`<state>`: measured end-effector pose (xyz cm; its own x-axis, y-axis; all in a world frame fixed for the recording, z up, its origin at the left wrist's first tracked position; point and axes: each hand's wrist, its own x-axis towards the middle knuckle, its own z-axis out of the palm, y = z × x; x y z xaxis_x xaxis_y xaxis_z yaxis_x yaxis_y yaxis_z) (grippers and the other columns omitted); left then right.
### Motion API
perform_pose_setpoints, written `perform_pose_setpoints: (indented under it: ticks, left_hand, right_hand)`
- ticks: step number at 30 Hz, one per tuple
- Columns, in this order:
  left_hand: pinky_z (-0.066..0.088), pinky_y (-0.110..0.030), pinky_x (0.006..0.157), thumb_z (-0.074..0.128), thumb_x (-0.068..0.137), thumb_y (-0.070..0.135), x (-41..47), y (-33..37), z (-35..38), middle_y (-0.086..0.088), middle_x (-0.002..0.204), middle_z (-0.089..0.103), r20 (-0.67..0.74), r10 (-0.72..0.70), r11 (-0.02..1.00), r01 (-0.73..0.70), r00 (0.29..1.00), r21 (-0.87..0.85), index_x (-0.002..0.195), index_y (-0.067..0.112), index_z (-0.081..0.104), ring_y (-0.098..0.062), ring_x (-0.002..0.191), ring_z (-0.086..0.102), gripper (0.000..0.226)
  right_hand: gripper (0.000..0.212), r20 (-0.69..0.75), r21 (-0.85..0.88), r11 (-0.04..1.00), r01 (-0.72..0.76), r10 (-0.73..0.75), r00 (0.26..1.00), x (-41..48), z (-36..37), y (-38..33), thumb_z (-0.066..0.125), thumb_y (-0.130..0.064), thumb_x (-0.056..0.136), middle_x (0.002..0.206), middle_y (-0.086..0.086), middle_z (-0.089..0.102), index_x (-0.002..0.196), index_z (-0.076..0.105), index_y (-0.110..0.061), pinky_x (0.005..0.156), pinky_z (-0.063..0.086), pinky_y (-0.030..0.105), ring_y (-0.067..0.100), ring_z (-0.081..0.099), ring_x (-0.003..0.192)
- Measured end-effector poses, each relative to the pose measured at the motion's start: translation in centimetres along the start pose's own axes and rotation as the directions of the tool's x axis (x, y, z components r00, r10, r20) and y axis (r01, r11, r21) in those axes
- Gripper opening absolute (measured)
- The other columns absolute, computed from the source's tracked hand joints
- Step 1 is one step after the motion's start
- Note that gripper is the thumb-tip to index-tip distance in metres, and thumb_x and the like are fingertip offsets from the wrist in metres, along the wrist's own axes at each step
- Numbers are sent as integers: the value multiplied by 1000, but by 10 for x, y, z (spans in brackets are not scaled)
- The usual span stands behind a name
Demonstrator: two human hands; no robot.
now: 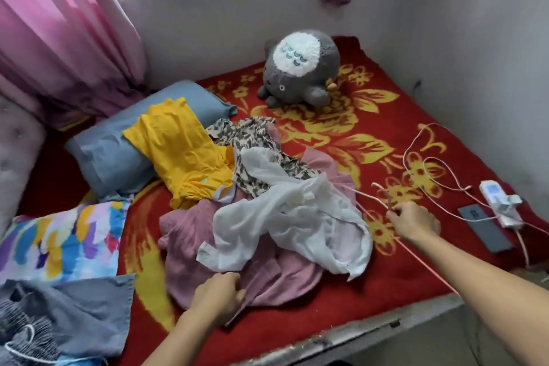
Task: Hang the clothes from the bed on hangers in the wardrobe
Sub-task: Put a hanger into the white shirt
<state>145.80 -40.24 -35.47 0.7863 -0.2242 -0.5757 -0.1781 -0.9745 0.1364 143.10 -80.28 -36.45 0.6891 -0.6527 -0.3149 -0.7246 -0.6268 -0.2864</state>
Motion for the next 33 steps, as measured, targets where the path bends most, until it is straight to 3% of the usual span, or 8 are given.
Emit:
perform_pose_setpoints:
  ticks: [11, 17, 21, 24, 26, 29, 31, 33]
  left_hand:
    - [37, -33, 63, 45, 90, 31, 171, 88, 38, -1, 94, 65, 88, 270, 961, -273, 959, 34, 86, 18, 56, -27, 91, 60, 17]
    - [47, -38, 78, 50, 90, 21, 277, 163, 70, -3, 113, 54, -14, 472, 879, -470, 881, 84, 114, 17, 59, -26, 106, 53, 26]
    - [45, -40, 87, 51, 88, 14, 341, 209, 106, -7, 126, 47, -7, 600, 781, -585, 800, 219, 122, 14, 52, -27, 114, 46, 34]
    - [38, -41, 96, 54, 86, 17, 378, 226, 131, -7, 139, 38, 24, 633, 727, -605, 774, 325, 133, 20, 43, -27, 125, 39, 48]
    - [32, -45, 101, 53, 87, 21, 395, 224, 141, -7, 136, 38, 50, 588, 750, -568, 807, 340, 134, 24, 43, -28, 127, 36, 48]
    - [35, -46, 96, 51, 90, 21, 404, 216, 143, -9, 122, 49, -7, 547, 794, -516, 837, 322, 116, 20, 59, -31, 119, 42, 27]
    - [40, -41, 83, 49, 91, 13, 403, 214, 136, -10, 111, 55, -36, 547, 803, -513, 836, 304, 101, 13, 66, -32, 110, 48, 21]
    - [40, -38, 75, 48, 91, 13, 396, 210, 125, -8, 109, 55, -42, 555, 813, -530, 831, 240, 96, 12, 66, -30, 109, 47, 19]
  right_hand:
    - [26, -213, 128, 991, 31, -3, 977, 158, 72, 33, 53, -27, 95, 102, 19, 70, 107, 70, -12, 75, 47, 41, 41, 63, 95]
    - [38, -121, 357, 903, -238, 297, 947, 211, 131, 102, 44, -39, 78, 91, 15, 72, 92, 67, -13, 82, 53, 42, 37, 67, 91]
    - [42, -61, 295, 862, -412, 448, 892, 199, 167, 141, 61, -22, 85, 117, 21, 65, 123, 59, -4, 98, 41, 40, 37, 58, 113]
    - [42, -138, 255, 919, -299, 341, 930, 170, 196, 145, 63, -19, 86, 121, 17, 60, 126, 59, -11, 98, 41, 39, 36, 55, 114]
    - [31, -47, 314, 920, -233, 260, 964, 147, 221, 129, 66, -28, 85, 107, 7, 67, 115, 65, -19, 91, 48, 39, 29, 62, 101]
    - [33, 276, 244, 924, -294, 224, 935, 123, 254, 96, 68, -46, 79, 96, -8, 63, 106, 63, -27, 82, 50, 39, 20, 61, 90]
    - [28, 301, 187, 929, -319, 254, 919, 118, 267, 84, 66, -39, 80, 90, -4, 57, 100, 59, -20, 71, 46, 35, 23, 55, 83]
    - [18, 291, 372, 850, -374, 276, 916, 120, 272, 80, 63, -23, 83, 71, 2, 54, 78, 56, -7, 57, 37, 32, 22, 51, 69]
